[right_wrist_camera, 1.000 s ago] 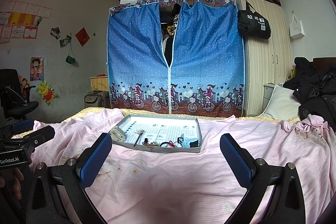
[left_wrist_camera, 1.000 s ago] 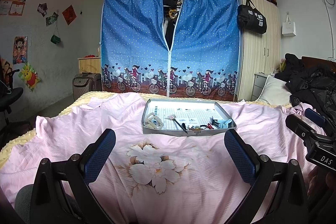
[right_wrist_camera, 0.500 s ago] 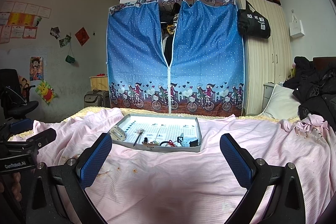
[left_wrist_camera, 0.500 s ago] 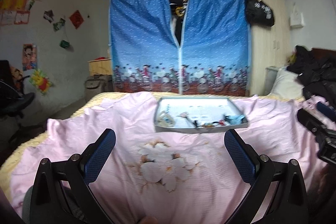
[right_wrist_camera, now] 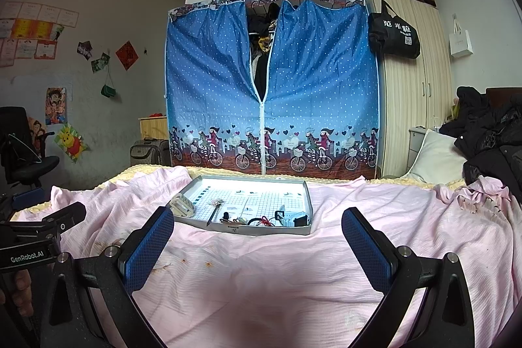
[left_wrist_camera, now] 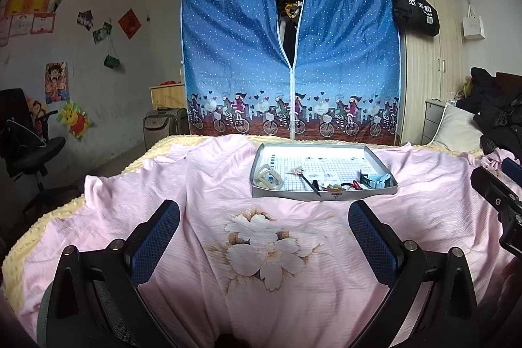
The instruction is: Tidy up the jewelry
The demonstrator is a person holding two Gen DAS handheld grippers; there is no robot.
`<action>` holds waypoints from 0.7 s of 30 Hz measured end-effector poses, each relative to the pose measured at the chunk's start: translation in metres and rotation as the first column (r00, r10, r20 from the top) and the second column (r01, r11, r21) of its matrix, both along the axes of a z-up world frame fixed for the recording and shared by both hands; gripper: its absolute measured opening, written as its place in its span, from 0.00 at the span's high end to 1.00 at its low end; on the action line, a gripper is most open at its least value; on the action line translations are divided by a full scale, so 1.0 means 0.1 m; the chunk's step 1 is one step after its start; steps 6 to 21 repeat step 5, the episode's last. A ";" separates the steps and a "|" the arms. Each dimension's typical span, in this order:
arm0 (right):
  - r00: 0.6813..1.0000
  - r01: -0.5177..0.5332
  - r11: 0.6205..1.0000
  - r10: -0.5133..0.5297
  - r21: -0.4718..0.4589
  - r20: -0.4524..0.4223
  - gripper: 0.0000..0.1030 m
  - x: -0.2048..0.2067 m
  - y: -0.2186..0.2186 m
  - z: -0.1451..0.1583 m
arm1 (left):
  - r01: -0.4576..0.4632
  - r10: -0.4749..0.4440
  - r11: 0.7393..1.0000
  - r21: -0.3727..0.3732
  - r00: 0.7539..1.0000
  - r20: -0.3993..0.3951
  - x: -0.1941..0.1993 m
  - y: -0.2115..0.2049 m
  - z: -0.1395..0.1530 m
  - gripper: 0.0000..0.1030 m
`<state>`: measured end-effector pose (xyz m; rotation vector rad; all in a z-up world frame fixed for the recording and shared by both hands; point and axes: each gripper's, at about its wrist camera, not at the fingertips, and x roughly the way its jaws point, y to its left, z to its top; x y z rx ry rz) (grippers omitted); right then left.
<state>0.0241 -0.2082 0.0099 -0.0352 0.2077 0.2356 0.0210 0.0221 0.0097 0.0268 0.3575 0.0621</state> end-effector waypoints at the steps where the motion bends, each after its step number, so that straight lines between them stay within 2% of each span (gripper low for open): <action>1: 1.000 0.000 1.000 0.000 0.000 0.000 0.00 0.00 0.00 0.00 | 0.000 0.000 1.000 0.002 1.000 0.001 0.00 0.00 0.00 0.01; 21: 1.000 0.000 1.000 0.000 0.000 -0.001 0.00 0.01 0.00 0.00 | -0.004 0.004 1.000 0.008 1.000 0.001 0.01 -0.01 -0.01 0.01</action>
